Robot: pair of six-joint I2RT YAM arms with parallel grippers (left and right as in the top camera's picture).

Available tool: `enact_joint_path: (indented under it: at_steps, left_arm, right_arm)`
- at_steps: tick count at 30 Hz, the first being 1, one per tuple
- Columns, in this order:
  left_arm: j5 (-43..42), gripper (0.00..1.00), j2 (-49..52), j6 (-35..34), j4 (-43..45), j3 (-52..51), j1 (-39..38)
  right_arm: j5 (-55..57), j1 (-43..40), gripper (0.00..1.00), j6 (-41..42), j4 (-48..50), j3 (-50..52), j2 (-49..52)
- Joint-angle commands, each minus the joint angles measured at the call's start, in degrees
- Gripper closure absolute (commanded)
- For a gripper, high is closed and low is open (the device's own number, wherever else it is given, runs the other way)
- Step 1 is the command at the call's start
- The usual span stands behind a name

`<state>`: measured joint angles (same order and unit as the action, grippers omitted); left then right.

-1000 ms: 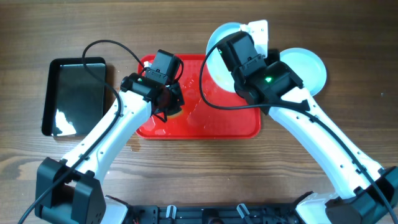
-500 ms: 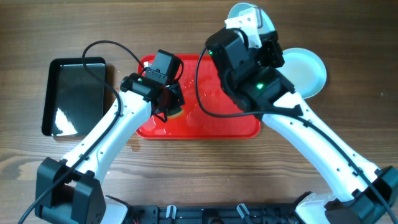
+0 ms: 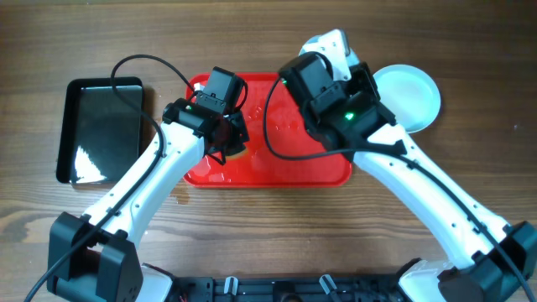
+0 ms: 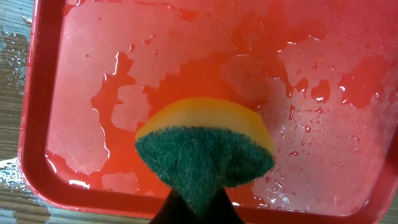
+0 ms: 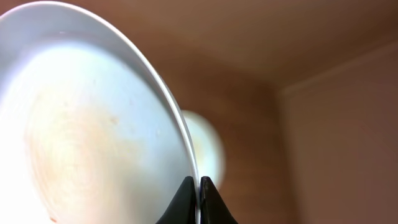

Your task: Clean dirty plates on tray and stack at the side

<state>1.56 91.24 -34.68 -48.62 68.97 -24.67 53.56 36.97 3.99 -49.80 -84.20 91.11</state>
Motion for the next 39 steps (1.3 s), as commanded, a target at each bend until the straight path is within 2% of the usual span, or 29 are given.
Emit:
enact_joint_path:
  at_steps: [1, 8, 11, 14, 20, 29, 36, 39]
  left_arm:
    - [-0.5, 0.96, 0.5, -0.5, 0.6, 0.3, 0.2]
    - [-1.2, 0.96, 0.5, -0.6, 2.8, 0.3, 0.2]
    - [-2.9, 0.96, 0.6, -0.6, 4.4, 0.3, 0.1]
    - [-3.1, 0.96, 1.3, -0.6, 5.5, 0.3, -0.2]
    - [-3.8, 0.96, 6.9, -0.5, 7.3, 0.3, -0.3]
    - [-10.1, 0.96, 16.6, -0.5, 13.1, 0.3, -0.4]
    - [-9.9, 0.96, 20.4, -0.3, 18.0, 0.3, -1.5]
    - [-7.0, 0.96, 21.7, -0.3, 18.5, 0.3, -1.5]
  right_arm:
    - [-25.7, -5.9, 0.96, 17.5, 2.4, 6.8, 2.8]
    - [-48.6, -10.4, 0.96, 25.4, 14.6, 15.5, 8.4]
    - [-53.4, -10.3, 0.96, 30.1, 18.1, 17.5, 12.9]
    - [-56.9, -10.1, 0.96, 31.2, 20.7, 17.8, 17.4]
    - [-58.1, -9.9, 0.96, 33.7, 22.9, 17.9, 23.9]
    - [-58.1, -9.2, 0.96, 33.7, 24.1, 17.9, 24.3]
    - [-57.4, -6.3, 0.95, 33.7, 25.8, 17.9, 24.3]
    - [-57.5, -5.2, 0.96, 33.7, 26.6, 17.9, 24.3]
